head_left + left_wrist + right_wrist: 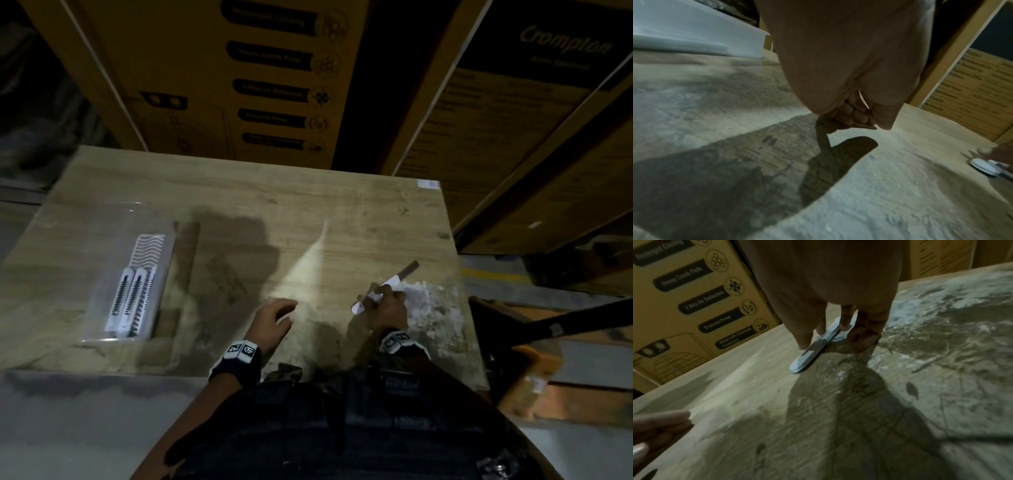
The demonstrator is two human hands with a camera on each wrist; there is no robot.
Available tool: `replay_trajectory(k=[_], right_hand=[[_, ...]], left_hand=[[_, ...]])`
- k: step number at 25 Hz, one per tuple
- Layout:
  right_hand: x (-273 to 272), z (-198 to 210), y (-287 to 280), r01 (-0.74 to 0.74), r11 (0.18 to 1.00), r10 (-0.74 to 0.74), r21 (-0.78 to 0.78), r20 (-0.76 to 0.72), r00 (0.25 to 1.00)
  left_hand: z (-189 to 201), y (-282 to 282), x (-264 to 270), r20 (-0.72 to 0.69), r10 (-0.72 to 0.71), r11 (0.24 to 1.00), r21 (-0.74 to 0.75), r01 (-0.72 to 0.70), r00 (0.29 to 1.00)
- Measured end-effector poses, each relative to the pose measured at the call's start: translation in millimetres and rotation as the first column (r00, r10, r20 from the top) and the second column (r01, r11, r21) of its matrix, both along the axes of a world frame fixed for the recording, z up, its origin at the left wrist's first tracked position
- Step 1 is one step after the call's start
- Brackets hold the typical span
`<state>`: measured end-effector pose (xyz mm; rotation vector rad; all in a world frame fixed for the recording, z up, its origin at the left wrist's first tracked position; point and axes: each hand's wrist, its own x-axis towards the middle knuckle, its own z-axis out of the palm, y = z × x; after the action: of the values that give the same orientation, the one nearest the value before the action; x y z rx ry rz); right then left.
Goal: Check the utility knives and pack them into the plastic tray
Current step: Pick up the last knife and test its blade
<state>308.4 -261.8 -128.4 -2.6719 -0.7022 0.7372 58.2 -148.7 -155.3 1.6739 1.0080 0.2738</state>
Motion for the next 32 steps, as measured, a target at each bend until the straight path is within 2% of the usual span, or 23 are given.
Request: replay_trajectory(k=[3,6,9,13,15,18,22,25,28,30,32], right_hand=[[7.4,0.9,3.2,0.047,0.998,-0.045,0.029,-0.066,0.997],[3.5,7.8,10.8,0.093,0.996,-0.094,-0.015,-0.249,0.964],[-13.0,14.6,21.9,-0.056,0.998,0.065,0.035,-0.458,0.887],[-48.9,44.9,41.1,0.025,0.977,0.113,0.212,-0.617,0.779],[-63.9,71.2,54.4,0.062,0.944,0.169,0.325,-0.635,0.753],[-79.4,111.2,72.7,0.066,0.896,0.257,0.439,-0.636,0.728],[-110.7,168.8,94.5,0.131,0.797,0.4,0.589,-0.679,0.616],[-133.9,200.3,108.4,0.061,0.728,0.479,0.683,-0.57,0.668],[-153.6,220.4,119.1,-0.002,0.607,0.534,0.795,-0.406,0.742],[-165.1,231.1,123.0,0.017,0.51,0.555,0.86,-0.344,0.758],[-176.1,241.5,127.9,0.08,0.447,0.533,0.891,-0.337,0.776]], left_hand=[[-1.3,-2.7,5.3,0.0,0.053,0.999,-0.011,-0.053,0.999],[-3.6,-4.9,9.8,-0.023,0.099,0.995,-0.016,-0.1,0.995],[1.5,6.2,18.8,-0.058,0.121,0.99,-0.07,-0.125,0.991],[28.1,26.8,23.7,-0.04,0.159,0.975,-0.151,-0.163,0.987],[53.3,40.7,18.7,-0.019,0.17,0.981,-0.087,-0.171,0.985],[104.6,64.0,12.5,0.029,0.185,0.977,0.098,-0.187,0.982],[177.3,93.0,4.0,0.3,0.191,0.94,0.22,-0.262,0.935],[220.5,107.7,-5.9,0.464,0.144,0.902,0.301,-0.309,0.874],[255.2,114.9,-19.1,0.565,0.158,0.9,0.255,-0.354,0.81],[273.7,116.7,-28.0,0.608,0.168,0.916,0.195,-0.351,0.776],[288.1,118.8,-38.9,0.648,0.144,0.923,0.185,-0.337,0.748]])
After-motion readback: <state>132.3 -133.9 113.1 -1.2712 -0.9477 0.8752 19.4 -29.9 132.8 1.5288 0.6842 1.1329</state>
